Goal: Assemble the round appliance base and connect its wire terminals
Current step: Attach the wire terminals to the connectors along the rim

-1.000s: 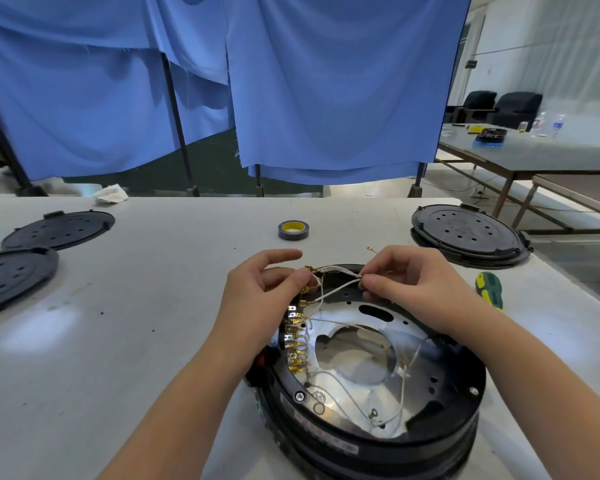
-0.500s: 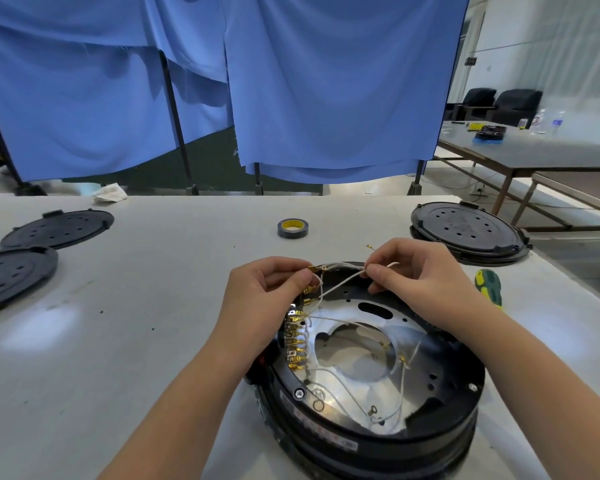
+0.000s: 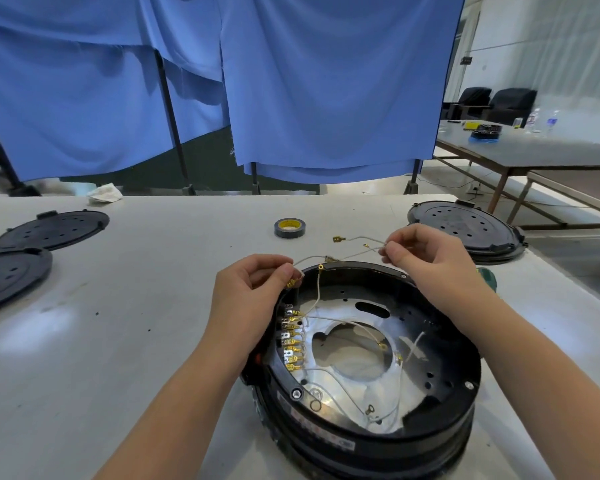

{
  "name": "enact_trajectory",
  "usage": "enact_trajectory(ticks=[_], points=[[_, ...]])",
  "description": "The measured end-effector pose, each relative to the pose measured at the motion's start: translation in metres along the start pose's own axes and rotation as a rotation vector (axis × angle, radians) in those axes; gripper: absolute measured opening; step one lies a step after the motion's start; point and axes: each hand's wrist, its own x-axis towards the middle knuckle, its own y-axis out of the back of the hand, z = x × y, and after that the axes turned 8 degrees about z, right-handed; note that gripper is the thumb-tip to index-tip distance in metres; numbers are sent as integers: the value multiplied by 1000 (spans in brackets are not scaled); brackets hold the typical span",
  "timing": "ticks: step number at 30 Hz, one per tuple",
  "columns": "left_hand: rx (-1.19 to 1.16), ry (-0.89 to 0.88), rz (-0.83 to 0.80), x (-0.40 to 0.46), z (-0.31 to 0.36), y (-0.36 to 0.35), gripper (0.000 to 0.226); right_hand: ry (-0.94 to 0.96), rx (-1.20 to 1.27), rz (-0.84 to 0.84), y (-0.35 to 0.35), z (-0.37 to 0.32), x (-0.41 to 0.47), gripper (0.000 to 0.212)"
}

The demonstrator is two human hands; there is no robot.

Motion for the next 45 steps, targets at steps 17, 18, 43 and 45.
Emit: enact_trajectory(ticks=[17, 18, 43, 45], points=[[95, -94, -106, -4, 1, -2, 8, -373, -529, 72, 31, 61, 16, 7], [97, -95, -115, -4, 2, -2, 8, -366, -523, 49, 32, 61, 16, 8], [135, -130, -266, -16, 16, -5, 24, 222, -224, -149, -22, -18, -32, 20], [114, -105, -271, -16, 17, -5, 28, 242, -222, -122, -22, -18, -33, 18]])
